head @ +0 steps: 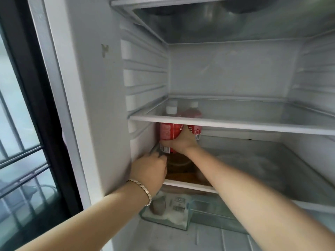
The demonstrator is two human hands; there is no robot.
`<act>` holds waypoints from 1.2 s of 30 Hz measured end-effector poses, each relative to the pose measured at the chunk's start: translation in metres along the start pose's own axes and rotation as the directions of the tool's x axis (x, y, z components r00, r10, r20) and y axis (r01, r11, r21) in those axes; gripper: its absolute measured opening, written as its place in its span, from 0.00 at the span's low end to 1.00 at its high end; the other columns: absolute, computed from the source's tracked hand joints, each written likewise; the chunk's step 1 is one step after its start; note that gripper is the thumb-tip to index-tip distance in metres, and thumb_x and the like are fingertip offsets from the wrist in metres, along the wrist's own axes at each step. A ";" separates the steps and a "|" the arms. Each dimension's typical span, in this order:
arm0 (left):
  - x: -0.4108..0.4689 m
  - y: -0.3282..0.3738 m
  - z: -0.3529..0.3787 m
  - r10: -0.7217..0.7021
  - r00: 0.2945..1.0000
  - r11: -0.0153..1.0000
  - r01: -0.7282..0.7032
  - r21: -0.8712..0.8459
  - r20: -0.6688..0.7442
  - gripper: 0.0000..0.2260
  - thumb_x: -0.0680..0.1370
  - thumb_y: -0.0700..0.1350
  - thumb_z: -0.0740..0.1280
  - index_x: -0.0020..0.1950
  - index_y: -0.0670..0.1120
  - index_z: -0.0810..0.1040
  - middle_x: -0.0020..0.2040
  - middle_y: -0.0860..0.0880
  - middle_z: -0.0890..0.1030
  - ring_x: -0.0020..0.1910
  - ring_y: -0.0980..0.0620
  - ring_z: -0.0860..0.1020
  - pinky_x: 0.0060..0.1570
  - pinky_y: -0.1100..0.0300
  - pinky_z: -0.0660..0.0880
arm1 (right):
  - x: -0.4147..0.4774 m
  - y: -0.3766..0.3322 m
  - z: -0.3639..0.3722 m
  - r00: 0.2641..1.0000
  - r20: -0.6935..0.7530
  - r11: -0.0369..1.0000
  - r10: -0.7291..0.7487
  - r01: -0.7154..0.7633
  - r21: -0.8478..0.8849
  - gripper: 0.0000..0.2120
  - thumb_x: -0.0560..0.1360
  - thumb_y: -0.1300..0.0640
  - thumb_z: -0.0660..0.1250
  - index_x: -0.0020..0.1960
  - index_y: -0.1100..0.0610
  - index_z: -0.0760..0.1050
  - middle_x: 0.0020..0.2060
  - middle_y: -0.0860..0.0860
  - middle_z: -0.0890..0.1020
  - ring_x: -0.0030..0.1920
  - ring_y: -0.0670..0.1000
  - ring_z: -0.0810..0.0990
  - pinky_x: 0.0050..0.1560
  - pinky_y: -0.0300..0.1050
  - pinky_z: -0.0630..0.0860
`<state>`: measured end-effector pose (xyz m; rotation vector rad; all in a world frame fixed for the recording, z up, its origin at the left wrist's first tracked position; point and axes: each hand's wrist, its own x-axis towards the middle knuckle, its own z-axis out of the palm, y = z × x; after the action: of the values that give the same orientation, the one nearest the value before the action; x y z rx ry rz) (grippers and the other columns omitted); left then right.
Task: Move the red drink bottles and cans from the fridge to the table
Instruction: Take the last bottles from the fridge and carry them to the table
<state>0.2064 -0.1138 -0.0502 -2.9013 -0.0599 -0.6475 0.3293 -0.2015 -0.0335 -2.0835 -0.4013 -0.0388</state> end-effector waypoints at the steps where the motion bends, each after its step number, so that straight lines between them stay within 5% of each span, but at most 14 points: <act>1: -0.001 0.001 -0.003 -0.008 1.000 0.999 0.007 -0.041 -0.023 0.12 0.81 0.48 0.53 0.62 0.49 0.70 0.57 0.49 0.77 0.54 0.48 0.76 0.47 0.58 0.71 | -0.008 0.003 -0.002 1.000 -0.006 1.000 0.001 -0.001 -0.002 0.41 0.63 0.50 0.79 0.70 0.54 0.62 0.65 0.52 0.74 0.66 0.53 0.72 0.65 0.48 0.69; 3: -0.006 0.002 -0.013 -0.063 0.987 0.967 0.025 -0.253 -0.144 0.11 0.80 0.48 0.57 0.62 0.50 0.69 0.52 0.50 0.79 0.47 0.50 0.78 0.41 0.59 0.71 | -0.029 0.010 -0.009 1.000 -0.022 1.000 -0.005 0.005 -0.011 0.44 0.58 0.46 0.80 0.69 0.51 0.65 0.62 0.49 0.77 0.63 0.51 0.75 0.60 0.45 0.72; 6: -0.009 0.004 -0.034 -0.246 0.905 0.781 -0.027 -0.624 -0.347 0.09 0.76 0.47 0.64 0.55 0.48 0.71 0.47 0.53 0.73 0.43 0.54 0.71 0.40 0.62 0.67 | -0.067 0.015 -0.019 0.999 -0.029 0.999 -0.021 0.020 -0.039 0.45 0.53 0.42 0.80 0.67 0.46 0.67 0.57 0.44 0.80 0.58 0.46 0.79 0.57 0.43 0.76; 9: -0.006 0.005 -0.056 -0.339 0.877 0.635 -0.053 -0.770 -0.340 0.10 0.74 0.54 0.63 0.50 0.51 0.69 0.47 0.53 0.71 0.45 0.54 0.72 0.38 0.66 0.66 | -0.102 0.009 -0.022 0.998 -0.058 0.999 -0.027 0.024 -0.046 0.43 0.55 0.44 0.79 0.65 0.47 0.65 0.53 0.43 0.80 0.54 0.46 0.80 0.53 0.44 0.79; 12: -0.011 0.006 -0.073 -0.269 0.927 0.642 -0.030 -0.766 -0.261 0.18 0.70 0.62 0.59 0.51 0.52 0.72 0.49 0.52 0.76 0.45 0.53 0.76 0.39 0.64 0.71 | -0.130 -0.004 -0.021 0.998 -0.031 0.998 -0.054 0.053 -0.020 0.41 0.55 0.45 0.79 0.64 0.46 0.65 0.52 0.43 0.80 0.52 0.46 0.80 0.53 0.45 0.79; 17: -0.012 0.003 -0.086 -0.114 0.943 0.884 -0.048 -0.465 -0.314 0.12 0.73 0.59 0.63 0.44 0.51 0.74 0.41 0.57 0.75 0.41 0.53 0.75 0.40 0.60 0.72 | -0.151 -0.015 -0.008 0.989 0.040 0.990 -0.143 0.143 -0.003 0.37 0.53 0.45 0.78 0.58 0.45 0.67 0.50 0.44 0.81 0.50 0.45 0.81 0.53 0.45 0.79; 23: 0.004 -0.005 -0.089 -0.089 0.973 0.939 0.011 -0.344 -0.213 0.14 0.76 0.53 0.62 0.33 0.50 0.68 0.40 0.52 0.73 0.39 0.50 0.71 0.39 0.60 0.68 | -0.103 -0.002 -0.034 0.876 0.458 0.984 -0.153 0.091 0.155 0.40 0.63 0.60 0.77 0.71 0.52 0.64 0.63 0.48 0.76 0.63 0.47 0.75 0.65 0.46 0.72; 26: 0.002 -0.007 -0.090 -0.116 0.972 0.932 0.035 -0.361 -0.206 0.13 0.76 0.52 0.63 0.33 0.50 0.68 0.41 0.52 0.74 0.40 0.50 0.72 0.40 0.59 0.69 | -0.061 0.014 -0.042 0.985 0.170 0.948 0.021 -0.073 0.309 0.27 0.68 0.63 0.71 0.66 0.57 0.70 0.63 0.54 0.77 0.63 0.53 0.75 0.67 0.50 0.70; 28: 0.001 -0.007 -0.090 -0.134 0.966 0.925 0.043 -0.377 -0.220 0.11 0.76 0.51 0.63 0.35 0.48 0.70 0.41 0.52 0.74 0.41 0.49 0.73 0.41 0.58 0.70 | -0.027 0.024 -0.038 0.985 0.055 0.962 0.163 -0.171 0.213 0.20 0.69 0.54 0.75 0.58 0.53 0.72 0.53 0.51 0.79 0.57 0.52 0.78 0.63 0.47 0.72; 30: -0.001 -0.006 -0.091 -0.145 0.964 0.920 0.049 -0.388 -0.222 0.12 0.76 0.51 0.63 0.34 0.49 0.68 0.41 0.52 0.73 0.42 0.49 0.74 0.43 0.57 0.71 | 0.009 0.032 -0.030 0.976 0.010 0.970 0.217 -0.216 0.114 0.40 0.59 0.43 0.80 0.65 0.54 0.69 0.56 0.50 0.78 0.60 0.51 0.77 0.64 0.46 0.71; 33: 0.000 -0.006 -0.091 -0.153 0.964 0.919 0.059 -0.389 -0.216 0.14 0.76 0.51 0.62 0.32 0.50 0.66 0.41 0.52 0.74 0.42 0.48 0.75 0.43 0.56 0.73 | 0.079 0.067 -0.009 0.957 -0.086 0.951 0.278 -0.262 0.166 0.66 0.48 0.38 0.81 0.74 0.54 0.48 0.69 0.52 0.66 0.71 0.54 0.66 0.72 0.52 0.61; 36: 0.001 -0.007 -0.087 -0.168 0.958 0.913 0.061 -0.404 -0.234 0.13 0.76 0.50 0.62 0.33 0.50 0.67 0.41 0.52 0.74 0.42 0.48 0.74 0.43 0.57 0.72 | 0.078 0.056 -0.002 0.929 -0.229 0.947 0.290 -0.244 0.208 0.56 0.53 0.45 0.82 0.71 0.51 0.53 0.67 0.52 0.69 0.68 0.55 0.69 0.70 0.55 0.66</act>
<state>0.1708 -0.1223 0.0290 -3.1728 -0.0763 -1.1903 0.4199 -0.2081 -0.0644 -1.9094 0.0401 -0.1063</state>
